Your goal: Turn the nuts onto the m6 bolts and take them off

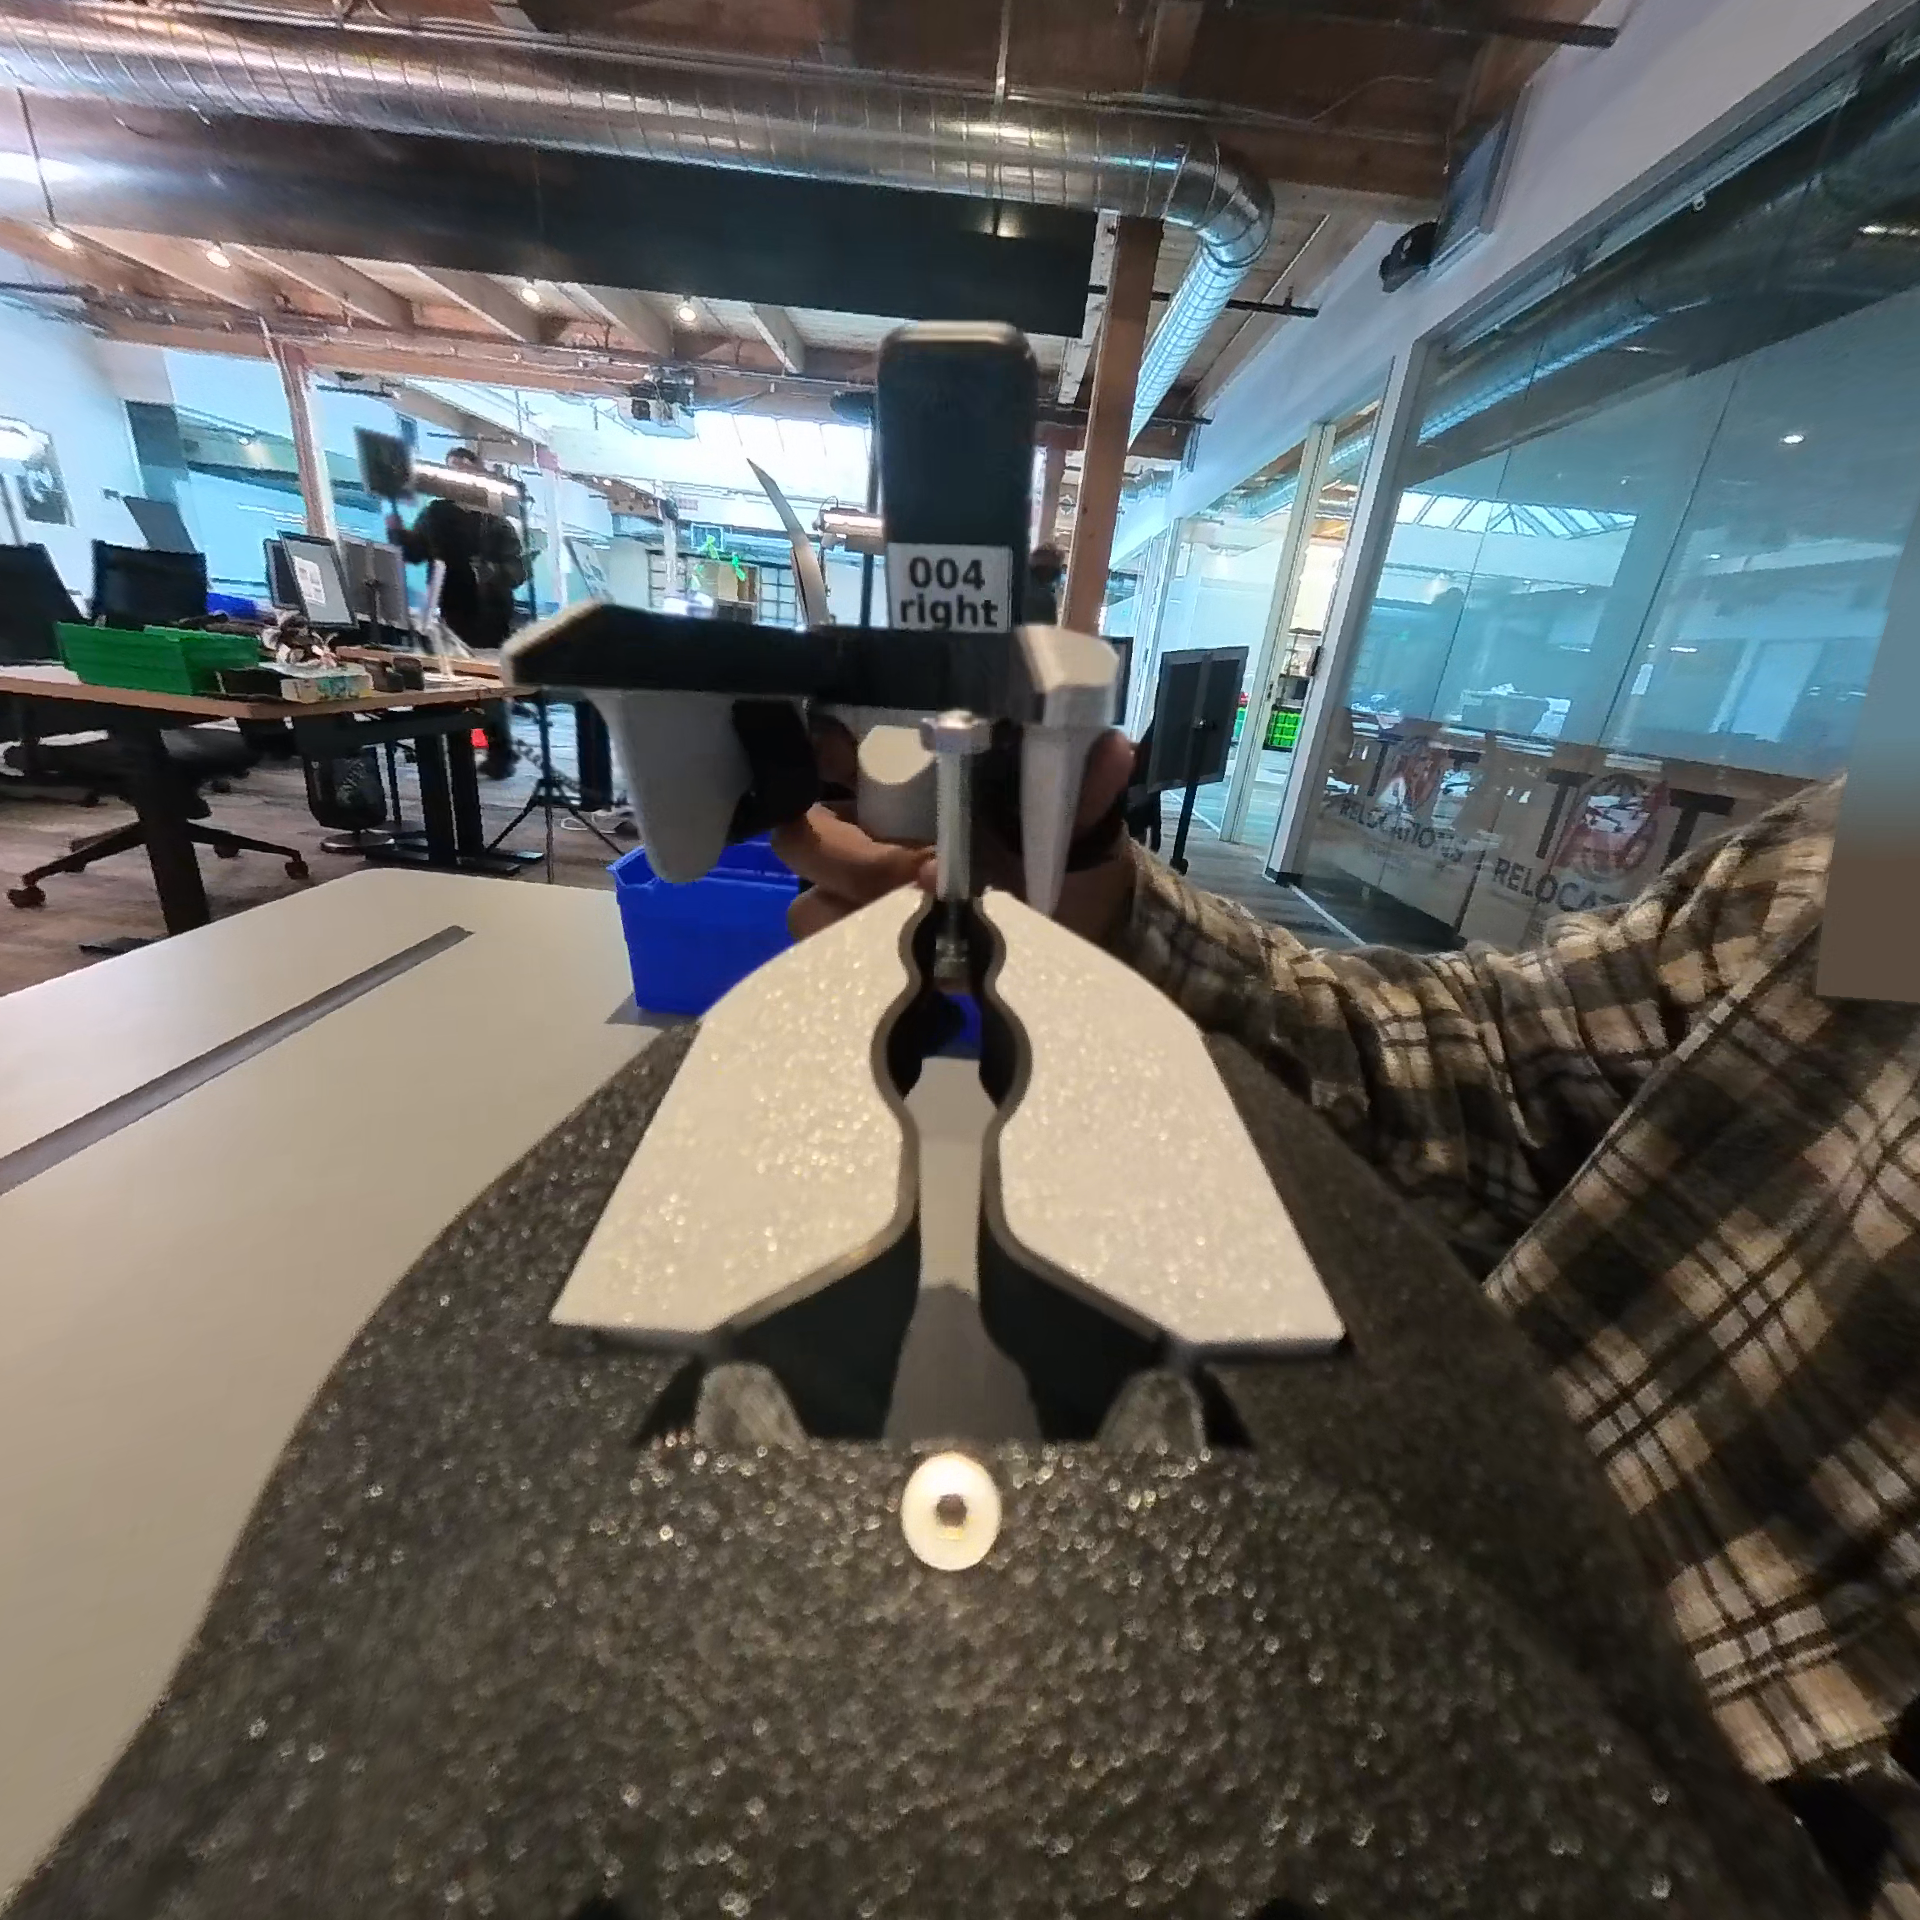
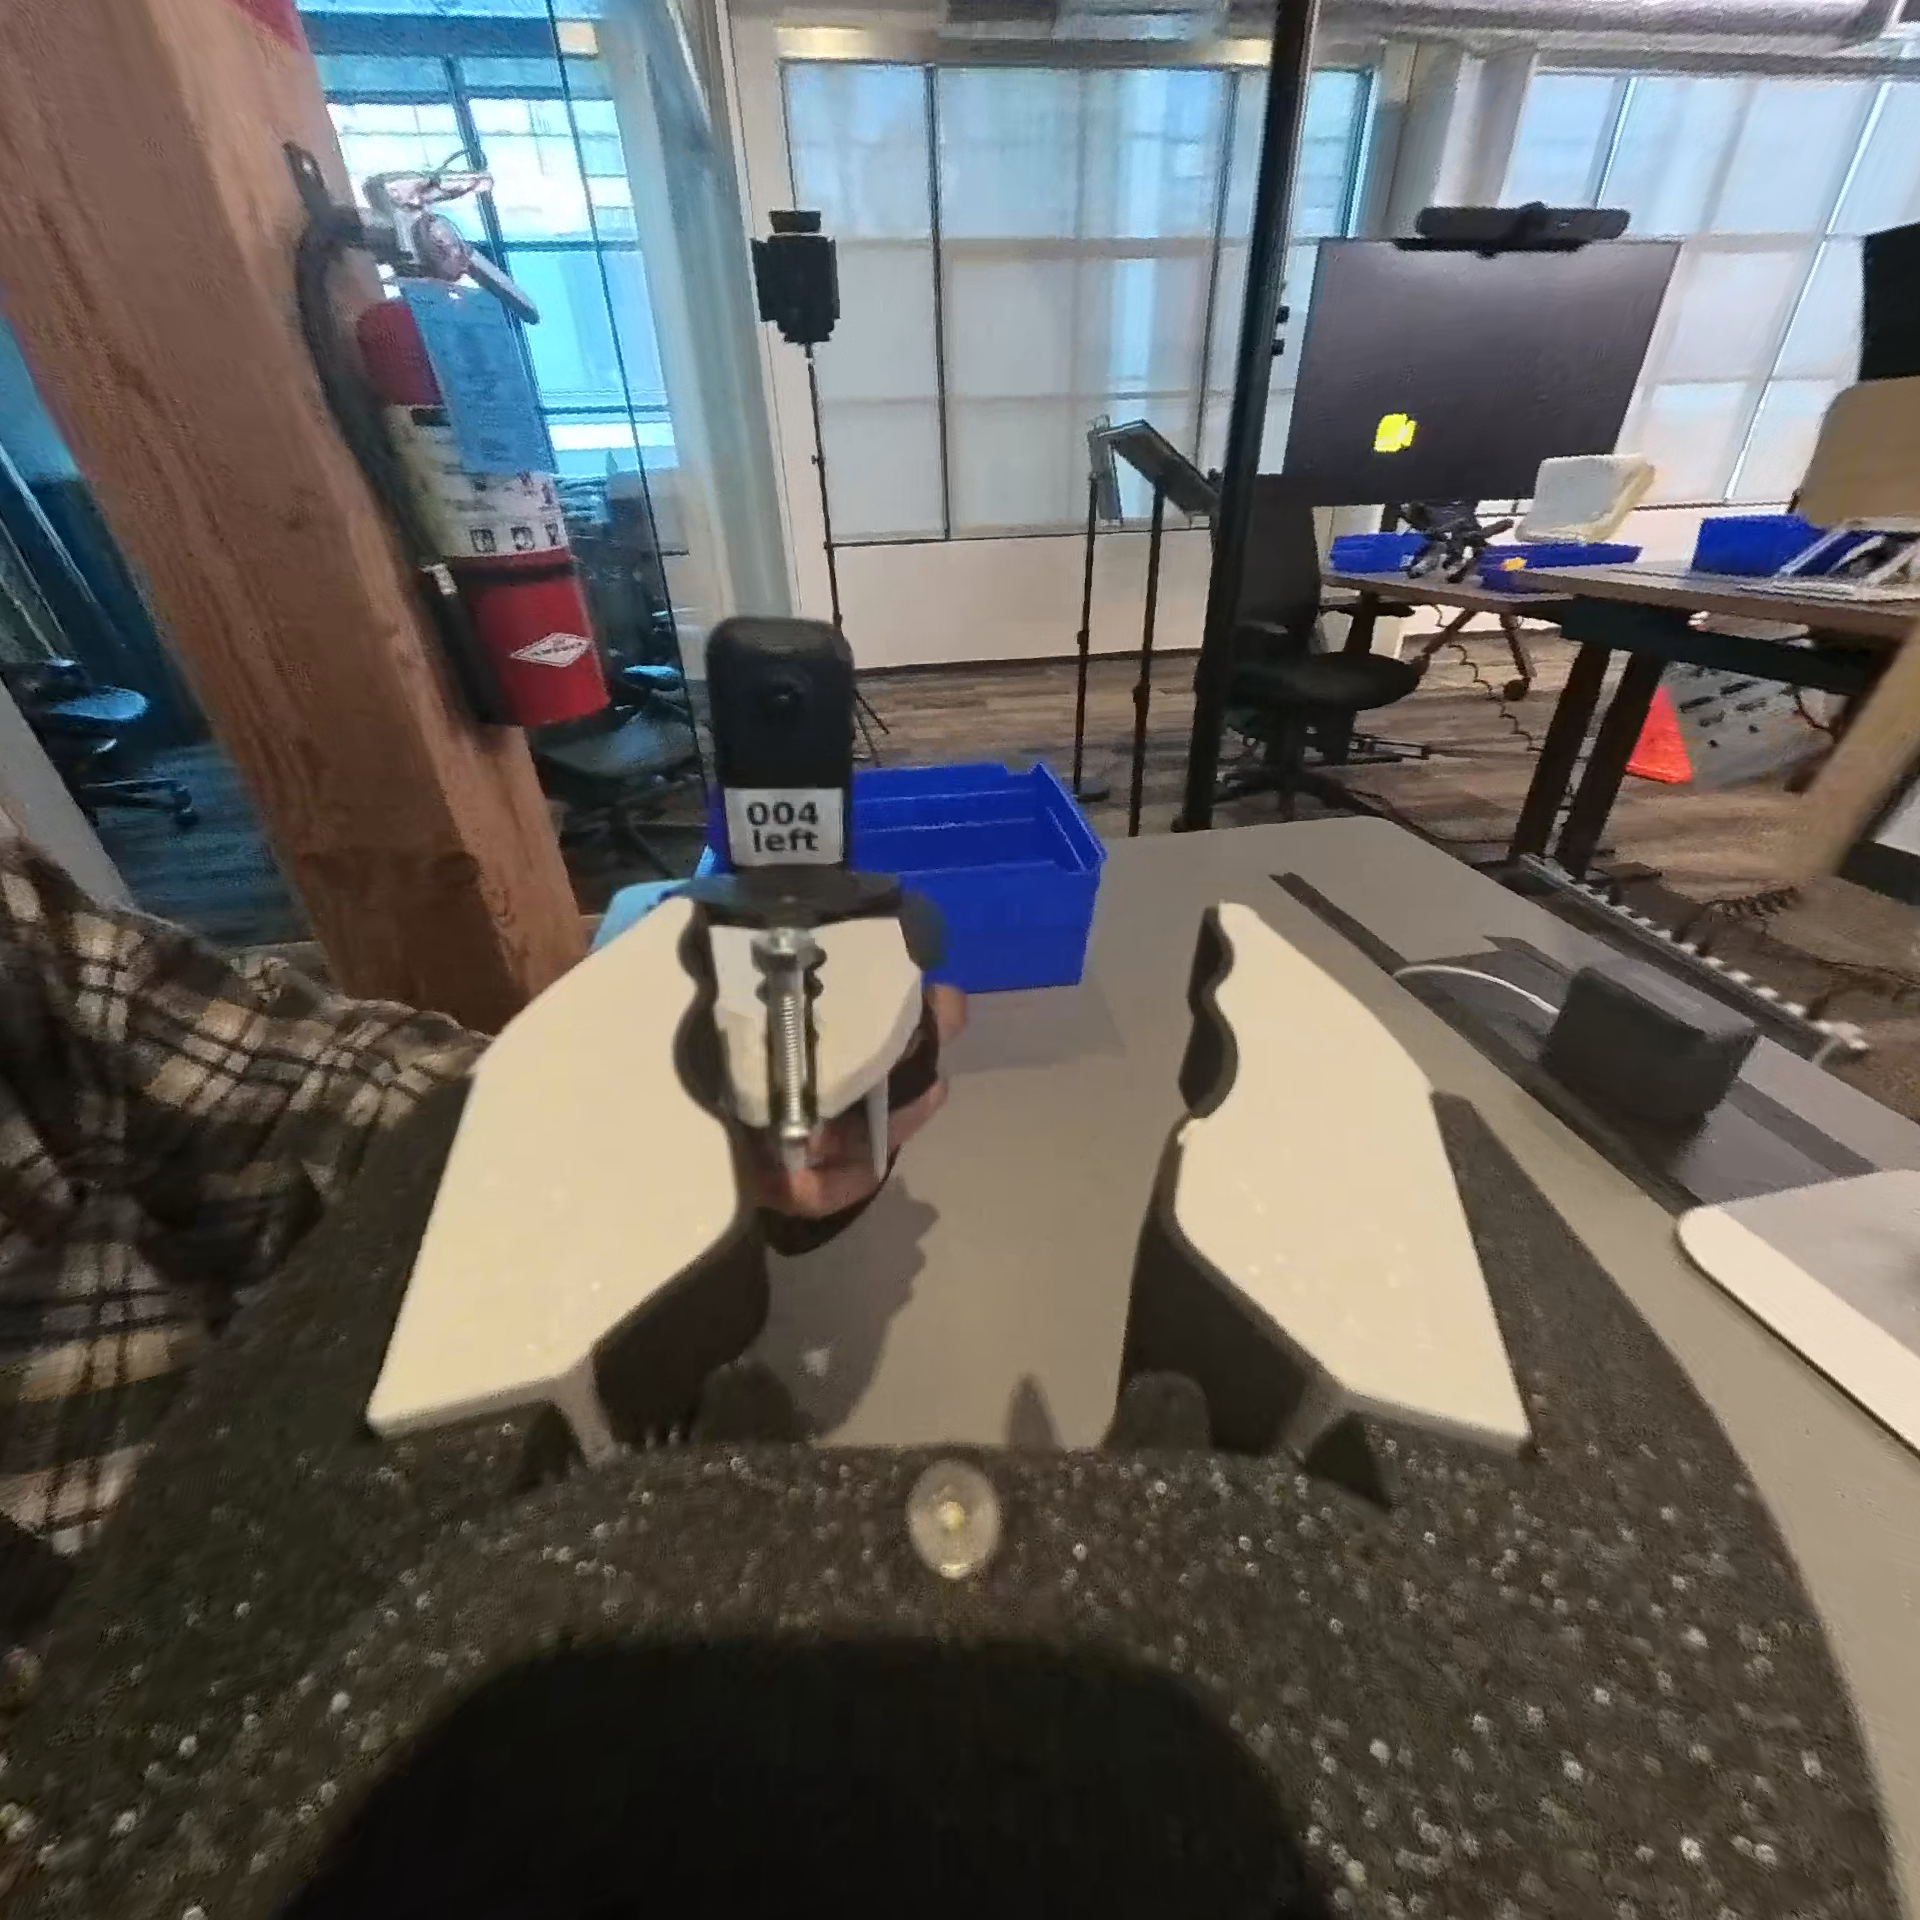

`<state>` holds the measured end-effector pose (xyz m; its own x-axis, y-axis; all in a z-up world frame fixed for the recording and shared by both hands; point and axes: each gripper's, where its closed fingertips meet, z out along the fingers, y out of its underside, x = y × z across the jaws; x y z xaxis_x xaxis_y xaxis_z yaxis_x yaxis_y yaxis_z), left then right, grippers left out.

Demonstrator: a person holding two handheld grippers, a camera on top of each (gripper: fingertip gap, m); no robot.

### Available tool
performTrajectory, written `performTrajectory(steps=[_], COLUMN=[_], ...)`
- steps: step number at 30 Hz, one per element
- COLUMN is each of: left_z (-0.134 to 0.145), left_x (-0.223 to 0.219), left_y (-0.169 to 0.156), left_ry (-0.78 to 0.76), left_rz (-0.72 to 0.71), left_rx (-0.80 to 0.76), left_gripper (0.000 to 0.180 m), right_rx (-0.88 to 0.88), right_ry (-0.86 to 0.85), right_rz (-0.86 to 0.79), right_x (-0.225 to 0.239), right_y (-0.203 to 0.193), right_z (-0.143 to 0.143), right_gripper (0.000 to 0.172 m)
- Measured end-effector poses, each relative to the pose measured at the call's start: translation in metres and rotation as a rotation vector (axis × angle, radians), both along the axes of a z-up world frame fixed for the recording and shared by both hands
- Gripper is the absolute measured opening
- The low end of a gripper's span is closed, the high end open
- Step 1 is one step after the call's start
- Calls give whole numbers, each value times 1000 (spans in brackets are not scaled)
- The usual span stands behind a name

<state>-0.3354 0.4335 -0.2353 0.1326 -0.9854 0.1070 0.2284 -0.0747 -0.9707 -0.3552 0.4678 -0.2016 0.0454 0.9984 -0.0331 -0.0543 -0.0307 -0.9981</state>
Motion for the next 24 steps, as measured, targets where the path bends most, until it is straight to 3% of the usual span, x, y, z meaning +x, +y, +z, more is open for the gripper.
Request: performTrajectory(steps=[7, 15, 21, 24], left_z=[2, 0, 3, 5], left_x=[-1, 0, -2, -4], left_y=[0, 1, -1, -1], left_ry=[-6, 5, -5, -13], left_rz=[5, 13, 12, 13], left_rx=[4, 5, 17, 17], left_gripper=[5, 5, 5, 5], right_rx=[-20, -6, -30, -50], right_ry=[-3, -15, -48, -5], right_rz=[-43, 25, -73, -56], right_x=[16, 3, 10, 16], right_y=[7, -19, 3, 2], right_z=[-5, -1, -7, -1], right_gripper=[85, 55, 73, 70])
